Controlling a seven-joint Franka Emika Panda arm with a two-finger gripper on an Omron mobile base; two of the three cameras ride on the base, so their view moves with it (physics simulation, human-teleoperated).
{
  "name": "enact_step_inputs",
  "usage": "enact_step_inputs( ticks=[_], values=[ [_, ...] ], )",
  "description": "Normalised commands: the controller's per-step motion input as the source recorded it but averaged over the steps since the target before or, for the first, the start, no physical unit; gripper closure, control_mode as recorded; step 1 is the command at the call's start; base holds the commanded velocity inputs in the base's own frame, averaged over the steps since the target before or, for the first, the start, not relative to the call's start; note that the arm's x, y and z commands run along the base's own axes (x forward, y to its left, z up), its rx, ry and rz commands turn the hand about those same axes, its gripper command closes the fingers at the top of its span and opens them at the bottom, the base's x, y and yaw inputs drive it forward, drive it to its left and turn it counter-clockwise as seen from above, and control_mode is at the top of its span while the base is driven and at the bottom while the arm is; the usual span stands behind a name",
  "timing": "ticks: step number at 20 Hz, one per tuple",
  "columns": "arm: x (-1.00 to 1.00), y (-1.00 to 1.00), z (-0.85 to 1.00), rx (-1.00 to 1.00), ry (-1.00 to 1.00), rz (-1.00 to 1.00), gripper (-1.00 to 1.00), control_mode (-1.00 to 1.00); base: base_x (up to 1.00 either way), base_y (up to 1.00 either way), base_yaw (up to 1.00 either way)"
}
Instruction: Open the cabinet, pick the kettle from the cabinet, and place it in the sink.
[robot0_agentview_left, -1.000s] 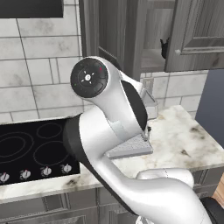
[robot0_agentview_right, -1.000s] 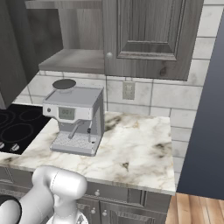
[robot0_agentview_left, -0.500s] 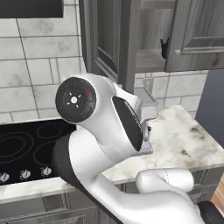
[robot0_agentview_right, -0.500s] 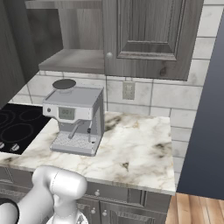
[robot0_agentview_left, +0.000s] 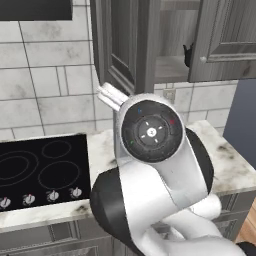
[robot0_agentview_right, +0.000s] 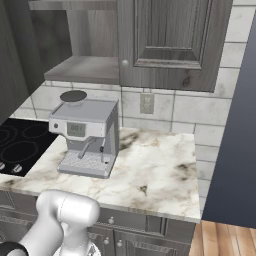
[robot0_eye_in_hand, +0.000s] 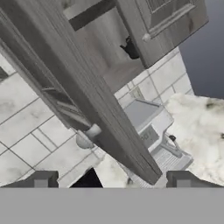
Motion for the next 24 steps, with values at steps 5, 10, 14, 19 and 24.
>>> enact_step_inputs(
  ticks=[5, 10, 14, 19, 24],
  values=[
    [-0.12, -0.51, -0.06, 0.37, -0.05, 0.2, -1.0, -1.0, 0.0, 0.0, 0.0],
    [-0.05, -0.46, -0.07, 0.29, -0.06, 0.24, -1.0, -1.0, 0.0, 0.0, 0.0],
    [0.1, -0.39, -0.09, 0.25, -0.05, 0.3, -1.0, -1.0, 0.0, 0.0, 0.0],
    [0.2, -0.28, -0.03, 0.27, -0.05, 0.29, -1.0, -1.0, 0.0, 0.0, 0.0],
    [0.34, -0.05, 0.0, 0.28, 0.0, 0.2, -1.0, -1.0, 0.0, 0.0, 0.0]
  ],
)
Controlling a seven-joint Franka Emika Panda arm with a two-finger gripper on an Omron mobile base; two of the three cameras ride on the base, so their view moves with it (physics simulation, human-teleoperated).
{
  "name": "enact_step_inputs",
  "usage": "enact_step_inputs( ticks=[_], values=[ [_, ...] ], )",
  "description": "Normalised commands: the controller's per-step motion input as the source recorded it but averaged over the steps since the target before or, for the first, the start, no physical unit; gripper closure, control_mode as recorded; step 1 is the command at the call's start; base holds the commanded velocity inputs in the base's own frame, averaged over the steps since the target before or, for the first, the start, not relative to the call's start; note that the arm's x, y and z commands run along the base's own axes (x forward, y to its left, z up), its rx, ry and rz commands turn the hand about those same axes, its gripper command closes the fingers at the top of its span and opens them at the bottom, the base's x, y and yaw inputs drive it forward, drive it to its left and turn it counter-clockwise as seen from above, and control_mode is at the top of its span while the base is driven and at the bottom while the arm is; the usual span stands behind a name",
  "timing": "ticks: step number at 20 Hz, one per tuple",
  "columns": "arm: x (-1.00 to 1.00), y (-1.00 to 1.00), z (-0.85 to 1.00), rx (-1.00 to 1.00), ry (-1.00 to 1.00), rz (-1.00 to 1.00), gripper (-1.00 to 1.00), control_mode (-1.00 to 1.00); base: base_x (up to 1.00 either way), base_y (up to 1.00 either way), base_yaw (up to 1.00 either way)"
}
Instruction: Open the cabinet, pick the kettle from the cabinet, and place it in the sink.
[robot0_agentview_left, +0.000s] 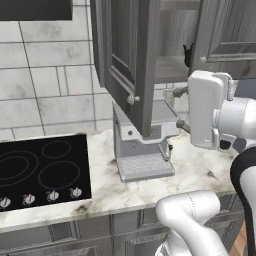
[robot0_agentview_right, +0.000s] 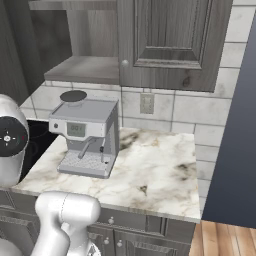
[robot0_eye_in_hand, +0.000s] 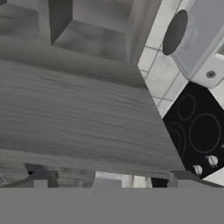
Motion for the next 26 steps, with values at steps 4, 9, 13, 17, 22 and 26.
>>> enact_step_inputs(
  ticks=[4, 9, 13, 17, 22, 26],
  values=[
    [0.37, 0.0, 0.0, 0.16, 0.03, 0.13, -1.0, -1.0, 0.0, 0.0, 0.0],
    [0.37, 0.07, 0.0, 0.07, 0.05, 0.13, -1.0, -1.0, 0.0, 0.0, 0.0],
    [0.37, 0.17, 0.0, 0.03, 0.05, 0.14, -1.0, -1.0, 0.0, 0.0, 0.0],
    [0.3, 0.34, 0.0, 0.0, 0.07, 0.09, -1.0, -1.0, 0.0, 0.0, 0.0],
    [0.2, 0.48, -0.01, 0.0, 0.03, 0.06, -1.0, -1.0, 0.0, 0.0, 0.0],
    [0.12, 0.51, -0.06, 0.0, 0.03, 0.07, -1.0, -1.0, 0.0, 0.0, 0.0]
  ],
)
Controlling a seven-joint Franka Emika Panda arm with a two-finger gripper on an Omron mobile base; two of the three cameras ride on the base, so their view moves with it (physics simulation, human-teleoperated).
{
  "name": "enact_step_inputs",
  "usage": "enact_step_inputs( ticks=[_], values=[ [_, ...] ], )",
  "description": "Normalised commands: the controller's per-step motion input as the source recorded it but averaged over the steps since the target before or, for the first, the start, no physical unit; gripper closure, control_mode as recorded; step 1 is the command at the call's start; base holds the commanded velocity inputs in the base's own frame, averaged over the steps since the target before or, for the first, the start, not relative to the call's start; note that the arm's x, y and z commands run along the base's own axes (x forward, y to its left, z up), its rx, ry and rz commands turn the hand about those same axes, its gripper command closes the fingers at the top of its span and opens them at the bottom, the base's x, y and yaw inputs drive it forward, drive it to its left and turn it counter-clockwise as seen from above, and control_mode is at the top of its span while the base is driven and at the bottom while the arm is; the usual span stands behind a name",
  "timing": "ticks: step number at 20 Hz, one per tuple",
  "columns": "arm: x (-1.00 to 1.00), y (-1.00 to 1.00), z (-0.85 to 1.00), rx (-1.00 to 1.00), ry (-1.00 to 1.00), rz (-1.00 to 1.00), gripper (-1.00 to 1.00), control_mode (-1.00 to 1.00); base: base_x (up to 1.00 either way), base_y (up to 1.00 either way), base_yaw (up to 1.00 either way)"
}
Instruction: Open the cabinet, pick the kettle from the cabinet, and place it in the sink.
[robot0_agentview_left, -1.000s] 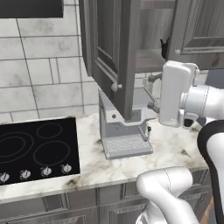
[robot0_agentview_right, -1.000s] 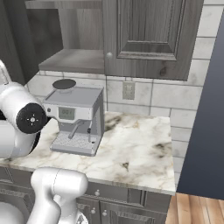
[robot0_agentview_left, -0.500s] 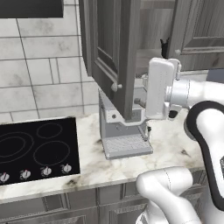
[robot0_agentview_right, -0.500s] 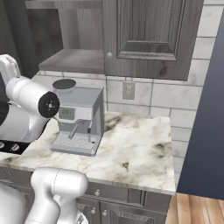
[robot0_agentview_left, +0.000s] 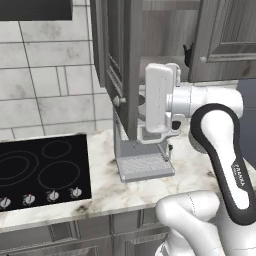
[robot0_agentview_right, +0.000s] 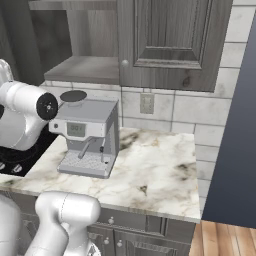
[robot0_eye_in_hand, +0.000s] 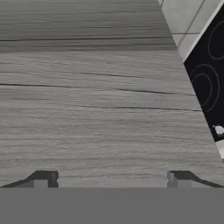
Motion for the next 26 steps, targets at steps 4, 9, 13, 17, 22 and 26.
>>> enact_step_inputs(
  ticks=[4, 9, 13, 17, 22, 26],
  values=[
    [0.09, 0.5, -0.09, 0.0, 0.03, 0.07, -1.0, -1.0, 0.0, 0.0, 0.0],
    [0.07, 0.5, -0.13, 0.0, 0.01, 0.03, -1.0, -1.0, 0.0, 0.0, 0.0],
    [0.09, 0.3, -0.05, 0.0, 0.0, 0.0, -1.0, -1.0, 0.0, 0.0, 0.0],
    [0.02, -0.24, 0.0, -0.07, 0.01, 0.0, -1.0, -1.0, 0.0, 0.0, 0.0],
    [-0.01, -0.5, 0.03, -0.17, 0.0, 0.0, -1.0, -1.0, 0.0, 0.0, 0.0],
    [-0.01, -0.52, 0.07, -0.21, -0.01, 0.0, -1.0, -1.0, 0.0, 0.0, 0.0]
  ],
)
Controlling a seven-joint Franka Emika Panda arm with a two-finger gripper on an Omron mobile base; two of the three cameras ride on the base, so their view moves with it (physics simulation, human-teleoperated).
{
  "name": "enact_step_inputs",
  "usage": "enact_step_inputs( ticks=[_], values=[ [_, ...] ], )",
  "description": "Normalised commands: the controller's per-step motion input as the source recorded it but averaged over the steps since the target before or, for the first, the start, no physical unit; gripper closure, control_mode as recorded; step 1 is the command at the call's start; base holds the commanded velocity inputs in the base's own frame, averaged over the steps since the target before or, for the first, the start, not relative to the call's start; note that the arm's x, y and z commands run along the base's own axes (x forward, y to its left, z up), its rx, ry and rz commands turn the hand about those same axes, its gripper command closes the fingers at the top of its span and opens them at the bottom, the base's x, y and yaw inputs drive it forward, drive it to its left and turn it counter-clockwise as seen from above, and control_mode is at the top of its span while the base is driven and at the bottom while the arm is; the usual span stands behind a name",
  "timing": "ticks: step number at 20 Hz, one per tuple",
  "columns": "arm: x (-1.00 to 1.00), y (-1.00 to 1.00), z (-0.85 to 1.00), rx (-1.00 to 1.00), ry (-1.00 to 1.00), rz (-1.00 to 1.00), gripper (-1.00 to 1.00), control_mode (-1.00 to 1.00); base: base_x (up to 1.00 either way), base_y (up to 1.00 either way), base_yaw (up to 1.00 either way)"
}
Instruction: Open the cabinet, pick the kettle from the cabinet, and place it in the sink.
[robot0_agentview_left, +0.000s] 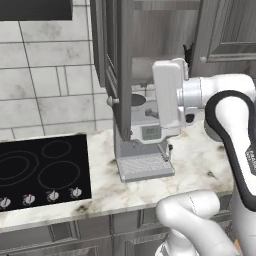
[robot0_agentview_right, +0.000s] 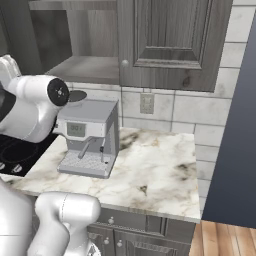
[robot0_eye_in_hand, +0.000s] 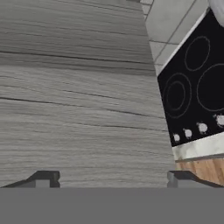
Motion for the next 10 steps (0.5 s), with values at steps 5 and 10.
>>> enact_step_inputs(
  ticks=[5, 10],
  values=[
    [-0.03, -0.55, 0.08, -0.25, -0.05, 0.01, -1.0, -1.0, 0.0, 0.0, 0.0],
    [-0.09, -0.48, 0.03, -0.32, -0.18, 0.03, -1.0, -1.0, 0.0, 0.0, 0.0]
  ],
)
